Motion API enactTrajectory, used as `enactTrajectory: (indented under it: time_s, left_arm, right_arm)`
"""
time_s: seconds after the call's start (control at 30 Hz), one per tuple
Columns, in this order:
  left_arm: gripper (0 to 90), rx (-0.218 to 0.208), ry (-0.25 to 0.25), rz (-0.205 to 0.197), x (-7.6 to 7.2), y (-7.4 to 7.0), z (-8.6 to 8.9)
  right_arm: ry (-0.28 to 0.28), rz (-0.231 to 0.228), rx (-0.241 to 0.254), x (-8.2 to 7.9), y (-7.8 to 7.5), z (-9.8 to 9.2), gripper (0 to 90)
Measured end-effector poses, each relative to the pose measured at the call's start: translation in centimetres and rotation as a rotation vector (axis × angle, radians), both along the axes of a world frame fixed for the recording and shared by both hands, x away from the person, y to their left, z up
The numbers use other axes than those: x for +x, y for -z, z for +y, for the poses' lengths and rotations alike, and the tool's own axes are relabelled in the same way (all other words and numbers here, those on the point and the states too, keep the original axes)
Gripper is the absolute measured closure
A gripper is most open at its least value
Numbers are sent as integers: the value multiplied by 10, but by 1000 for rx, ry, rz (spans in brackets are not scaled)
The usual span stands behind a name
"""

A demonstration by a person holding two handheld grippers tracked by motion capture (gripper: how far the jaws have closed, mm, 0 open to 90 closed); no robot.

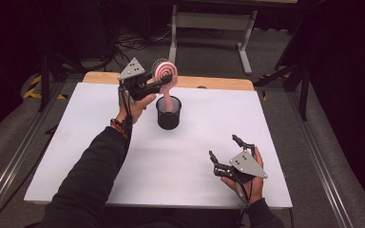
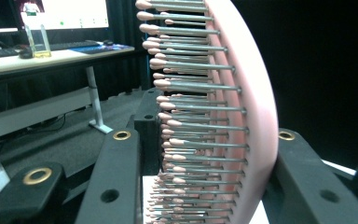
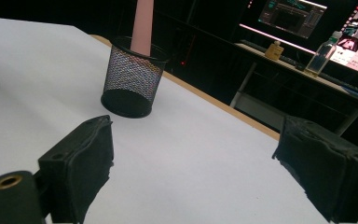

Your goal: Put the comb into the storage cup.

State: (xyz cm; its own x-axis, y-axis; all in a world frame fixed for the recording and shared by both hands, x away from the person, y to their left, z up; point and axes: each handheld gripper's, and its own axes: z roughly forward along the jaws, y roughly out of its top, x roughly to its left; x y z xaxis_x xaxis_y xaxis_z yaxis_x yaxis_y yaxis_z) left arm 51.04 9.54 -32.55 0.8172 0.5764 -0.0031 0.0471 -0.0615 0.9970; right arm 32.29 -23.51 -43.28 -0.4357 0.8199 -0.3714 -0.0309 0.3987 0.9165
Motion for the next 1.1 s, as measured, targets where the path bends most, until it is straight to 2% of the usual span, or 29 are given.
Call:
enactTrajectory:
  time_s: [0.23,0.53,0.73,0.9,1.1]
  left_arm:
    - [630,22,-3,10,3,7,-5]
    - [629,21,8,36,3,16,-11]
    - [629,-4,19,75,4,29,-13]
    - [629,-5,22,107,5,39,-14]
    - [628,-6,7,119,5,46,-15]
  right_arm:
    - [0,3,1,1,0,0,112]
    - [-7,8,-6,0,1,1,112]
    - [-7,11,-11,1,2,3,112]
    - [-9,13,-15,1,2,3,112]
    - [-11,17,-21,1,3,4,112]
